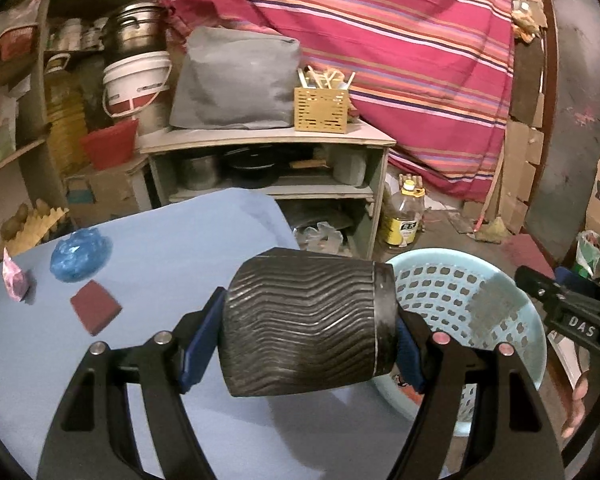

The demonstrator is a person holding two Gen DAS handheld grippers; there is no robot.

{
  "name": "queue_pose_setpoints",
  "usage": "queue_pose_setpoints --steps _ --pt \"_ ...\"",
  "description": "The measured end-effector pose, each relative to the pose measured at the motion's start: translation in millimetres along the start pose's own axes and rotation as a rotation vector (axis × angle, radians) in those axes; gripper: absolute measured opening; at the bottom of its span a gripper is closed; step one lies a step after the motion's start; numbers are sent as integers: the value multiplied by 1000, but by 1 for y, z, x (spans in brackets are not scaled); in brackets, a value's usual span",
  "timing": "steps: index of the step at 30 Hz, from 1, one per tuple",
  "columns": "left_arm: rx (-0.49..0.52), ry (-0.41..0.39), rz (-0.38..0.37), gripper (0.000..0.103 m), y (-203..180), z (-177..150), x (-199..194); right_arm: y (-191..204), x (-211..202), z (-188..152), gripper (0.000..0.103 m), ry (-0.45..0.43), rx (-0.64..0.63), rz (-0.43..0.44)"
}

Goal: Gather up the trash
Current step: 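Open the right gripper to drop the pad while the left gripper drops the cylinder into the basket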

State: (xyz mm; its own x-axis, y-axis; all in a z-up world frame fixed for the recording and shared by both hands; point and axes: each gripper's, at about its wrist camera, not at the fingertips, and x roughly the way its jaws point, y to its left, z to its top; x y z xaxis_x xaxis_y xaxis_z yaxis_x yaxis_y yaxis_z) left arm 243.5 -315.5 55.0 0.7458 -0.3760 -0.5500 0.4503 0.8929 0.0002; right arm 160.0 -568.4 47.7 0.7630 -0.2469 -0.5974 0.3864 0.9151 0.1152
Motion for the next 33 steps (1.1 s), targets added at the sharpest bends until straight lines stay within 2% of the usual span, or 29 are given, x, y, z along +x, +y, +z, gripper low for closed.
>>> queue_pose_setpoints --steps 6,14,16,18,22,25,33 --pt "39 9 8 74 -12 0 14 5 14 1 83 21 -16 -30" --pt "23 22 -16 74 -15 1 27 17 19 -3 84 26 -71 -42" --pt "22 24 -18 74 -15 2 28 20 19 -3 92 30 -79 -45" --pt "21 28 -22 74 -16 1 29 20 18 -4 93 25 -80 -56" --pt "27 40 -36 74 -21 2 33 12 16 -2 93 29 -61 -65" --pt "41 69 -57 74 -31 1 42 -3 7 1 95 12 -36 -107" --pt "62 125 -131 74 -62 -6 61 -38 -15 3 97 -10 62 -138"
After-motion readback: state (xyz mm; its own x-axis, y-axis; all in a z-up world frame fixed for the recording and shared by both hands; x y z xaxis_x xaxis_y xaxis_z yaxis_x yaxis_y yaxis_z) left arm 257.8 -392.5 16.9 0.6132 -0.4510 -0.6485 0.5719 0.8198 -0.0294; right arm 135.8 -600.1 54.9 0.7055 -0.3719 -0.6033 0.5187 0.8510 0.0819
